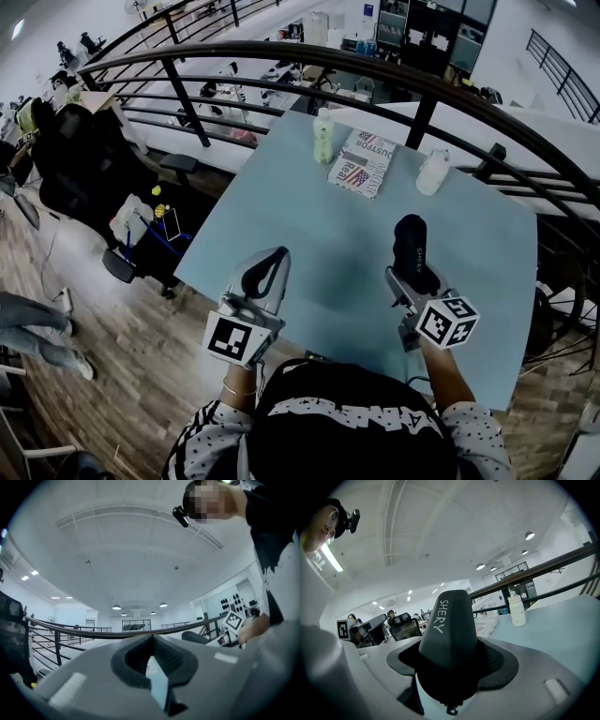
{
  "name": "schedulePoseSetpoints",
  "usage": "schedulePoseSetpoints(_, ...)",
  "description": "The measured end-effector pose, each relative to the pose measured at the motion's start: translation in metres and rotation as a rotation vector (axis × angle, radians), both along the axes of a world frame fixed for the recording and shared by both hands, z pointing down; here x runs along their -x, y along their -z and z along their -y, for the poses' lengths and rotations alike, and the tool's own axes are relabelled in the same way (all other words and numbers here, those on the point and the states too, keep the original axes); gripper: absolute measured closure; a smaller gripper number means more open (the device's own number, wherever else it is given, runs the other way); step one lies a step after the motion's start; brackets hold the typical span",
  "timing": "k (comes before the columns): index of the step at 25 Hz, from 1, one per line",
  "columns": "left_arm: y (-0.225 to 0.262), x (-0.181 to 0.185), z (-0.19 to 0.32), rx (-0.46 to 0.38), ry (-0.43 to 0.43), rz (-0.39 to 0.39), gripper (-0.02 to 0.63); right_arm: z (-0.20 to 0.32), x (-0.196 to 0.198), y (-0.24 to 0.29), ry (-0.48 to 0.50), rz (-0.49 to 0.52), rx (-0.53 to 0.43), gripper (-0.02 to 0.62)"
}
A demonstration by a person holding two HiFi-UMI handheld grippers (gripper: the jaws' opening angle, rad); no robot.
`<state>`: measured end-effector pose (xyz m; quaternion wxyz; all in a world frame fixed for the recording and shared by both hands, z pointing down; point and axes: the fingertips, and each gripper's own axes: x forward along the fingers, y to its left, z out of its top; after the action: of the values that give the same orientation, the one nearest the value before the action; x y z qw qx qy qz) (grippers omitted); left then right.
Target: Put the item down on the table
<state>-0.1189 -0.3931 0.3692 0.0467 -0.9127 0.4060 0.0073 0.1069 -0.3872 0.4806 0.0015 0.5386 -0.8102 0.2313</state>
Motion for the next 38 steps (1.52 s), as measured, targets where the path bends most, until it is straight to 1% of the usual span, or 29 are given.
schedulePoseSetpoints(8,-0.002,0.014,0.019,0.001,-0.003,0.001,0.606,0.015,0.0,-0.037,-0.042,-0.049,0.079,0.249)
schedulePoseSetpoints(18,-0.006,0.031,0.037,0.004,0.008,-0.007,0.606,0.026,-0.004,-0.083,-0.072,-0.135,0.181,0.249)
schedulePoseSetpoints(38,-0.013,0.047,0.054,0.019,0.032,-0.012,0.606,0.028,-0.006,-0.163,-0.064,-0.241,0.375,0.249)
